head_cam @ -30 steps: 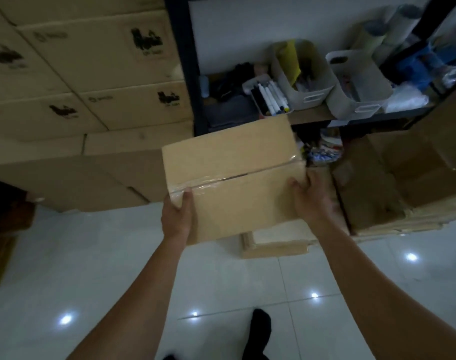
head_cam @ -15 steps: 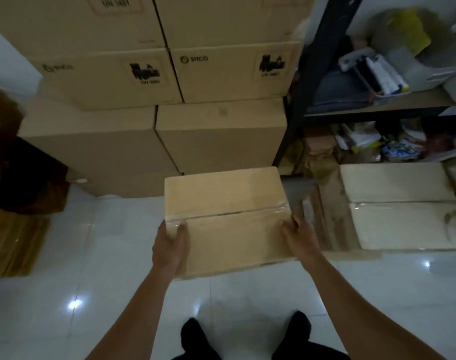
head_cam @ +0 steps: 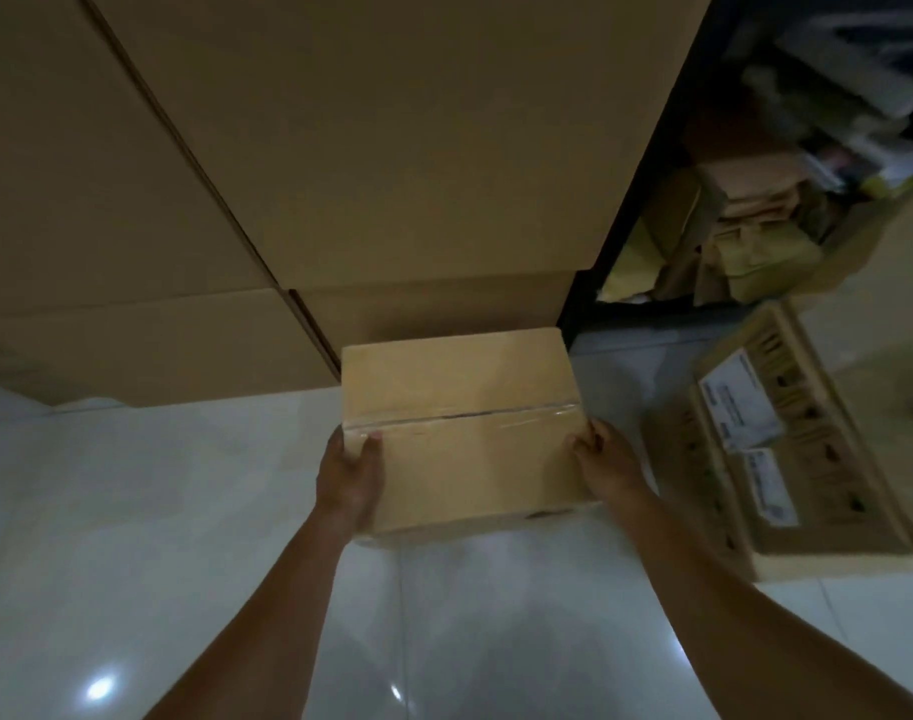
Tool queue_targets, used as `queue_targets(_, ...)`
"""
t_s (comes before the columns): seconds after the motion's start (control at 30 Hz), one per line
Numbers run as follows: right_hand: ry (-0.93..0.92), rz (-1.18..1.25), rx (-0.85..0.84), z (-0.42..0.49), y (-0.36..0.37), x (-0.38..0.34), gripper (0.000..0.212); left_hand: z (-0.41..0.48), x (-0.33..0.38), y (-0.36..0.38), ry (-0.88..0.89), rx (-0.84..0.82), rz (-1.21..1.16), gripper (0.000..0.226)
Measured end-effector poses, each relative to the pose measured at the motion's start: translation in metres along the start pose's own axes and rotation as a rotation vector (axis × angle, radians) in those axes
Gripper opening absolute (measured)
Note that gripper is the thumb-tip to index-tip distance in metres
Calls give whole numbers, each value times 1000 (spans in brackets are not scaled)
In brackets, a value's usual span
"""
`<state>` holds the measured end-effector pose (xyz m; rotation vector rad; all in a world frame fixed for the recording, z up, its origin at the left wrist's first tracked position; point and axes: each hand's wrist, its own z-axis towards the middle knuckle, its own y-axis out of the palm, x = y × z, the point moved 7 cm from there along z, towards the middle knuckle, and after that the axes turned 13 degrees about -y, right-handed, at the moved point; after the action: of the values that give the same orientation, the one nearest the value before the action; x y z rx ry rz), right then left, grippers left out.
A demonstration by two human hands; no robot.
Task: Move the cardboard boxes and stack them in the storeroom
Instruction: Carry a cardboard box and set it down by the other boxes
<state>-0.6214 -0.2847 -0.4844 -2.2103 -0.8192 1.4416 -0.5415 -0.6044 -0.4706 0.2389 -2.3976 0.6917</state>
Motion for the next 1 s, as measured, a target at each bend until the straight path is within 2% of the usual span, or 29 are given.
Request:
queue_targets(0.07, -36, 14, 25, 26, 16, 9, 51, 32, 0, 10, 55, 21, 3, 53)
queue_targets(0.17, -92, 39, 99, 49, 20, 9, 44, 59, 4, 20, 108, 45, 18, 47)
queue_targets(0.27, -116, 17, 127, 55, 17, 2, 41, 64, 6, 22, 146, 53, 1, 51)
queue_targets(0.37, -133, -42, 105, 53, 18, -2, 49, 62, 6, 23, 148, 46, 23, 67)
queue_targets(0.53, -120, -108, 53, 44, 11, -26, 52, 42, 29, 19, 194, 99, 88, 63)
queue_targets(0.67, -217, -54, 60, 10, -15, -81, 50, -11, 76, 11, 228, 46, 94, 70)
queue_targets(0.87, -204, 182, 68, -78, -100, -204, 60, -138, 170, -22, 198, -104, 112, 71)
queue_targets(1.0, -194, 118, 89, -143, -172, -275, 54, -226, 234, -60, 216, -137, 99, 73)
